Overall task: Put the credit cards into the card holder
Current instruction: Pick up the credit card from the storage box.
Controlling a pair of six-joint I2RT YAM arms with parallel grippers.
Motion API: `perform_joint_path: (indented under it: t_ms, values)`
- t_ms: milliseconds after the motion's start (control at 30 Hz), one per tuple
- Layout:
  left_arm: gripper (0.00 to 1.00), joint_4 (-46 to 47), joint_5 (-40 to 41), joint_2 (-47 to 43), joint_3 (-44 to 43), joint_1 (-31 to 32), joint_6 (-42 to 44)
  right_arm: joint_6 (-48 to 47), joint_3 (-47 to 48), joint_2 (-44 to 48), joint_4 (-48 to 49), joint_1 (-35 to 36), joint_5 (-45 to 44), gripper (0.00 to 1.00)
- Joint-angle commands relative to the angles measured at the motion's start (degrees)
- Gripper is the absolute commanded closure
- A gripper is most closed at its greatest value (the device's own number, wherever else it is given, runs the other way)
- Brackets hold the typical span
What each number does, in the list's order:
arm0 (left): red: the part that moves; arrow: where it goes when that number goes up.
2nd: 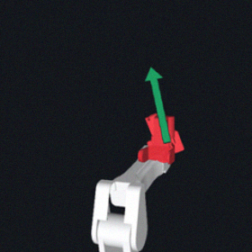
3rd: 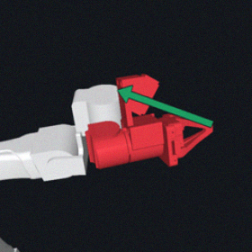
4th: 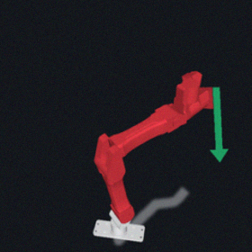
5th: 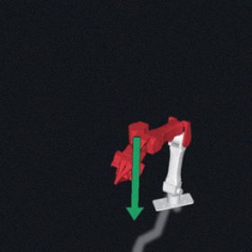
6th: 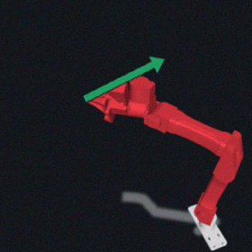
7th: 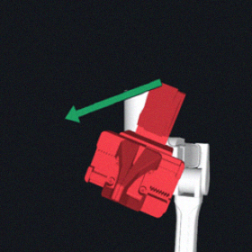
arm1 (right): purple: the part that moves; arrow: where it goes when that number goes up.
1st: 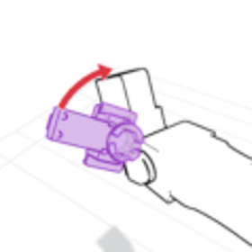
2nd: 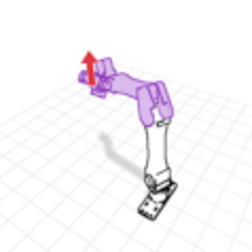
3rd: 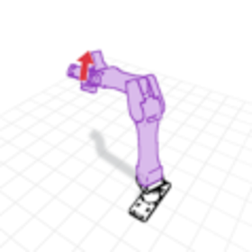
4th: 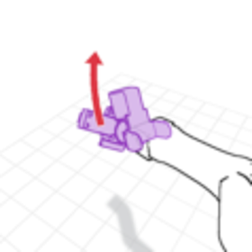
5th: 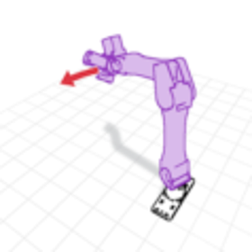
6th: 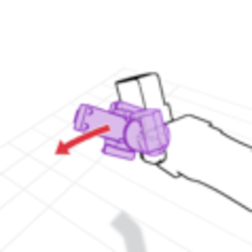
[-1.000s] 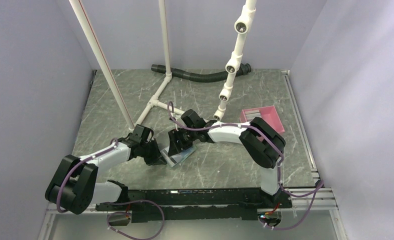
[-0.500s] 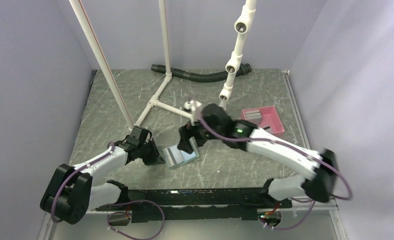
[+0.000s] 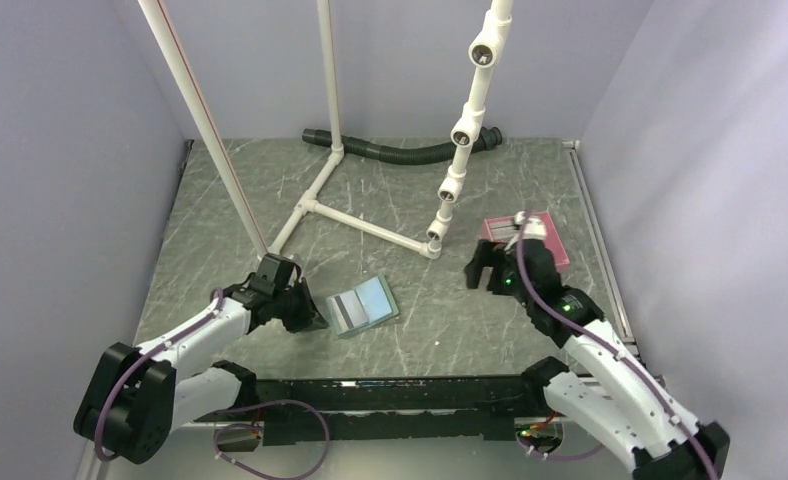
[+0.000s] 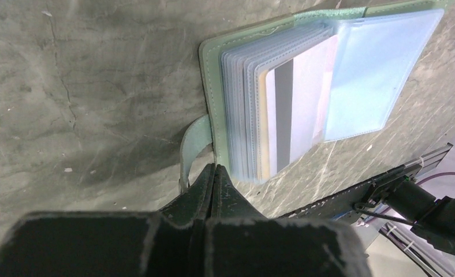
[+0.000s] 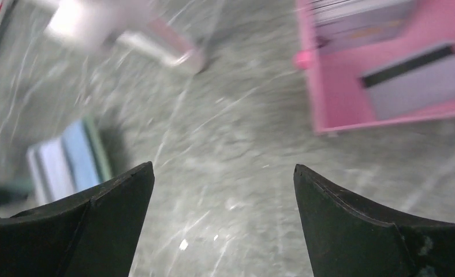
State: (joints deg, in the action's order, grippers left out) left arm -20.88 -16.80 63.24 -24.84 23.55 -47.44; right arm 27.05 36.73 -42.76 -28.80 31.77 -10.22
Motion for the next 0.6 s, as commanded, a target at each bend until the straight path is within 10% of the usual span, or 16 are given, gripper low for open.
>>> perform_joint_path:
  t_ms: [0, 233, 567]
  values:
    - [1.0, -1.7, 0.6, -2.0, -1.8, 0.0, 1.3, 5.1, 0.8, 2.5, 0.5, -11.5, -2.4, 0.05]
    - [1.0, -1.9, 0.0, -3.4, -1.8, 0.0, 0.7, 13.0, 8.5, -13.3, 1.9, -28.8, 8.5, 0.01]
    - [1.0, -1.7, -0.8, -3.6, -2.3, 0.1, 1.0, 27.9, 8.8, -27.9, 17.5, -36.0, 13.5, 0.01]
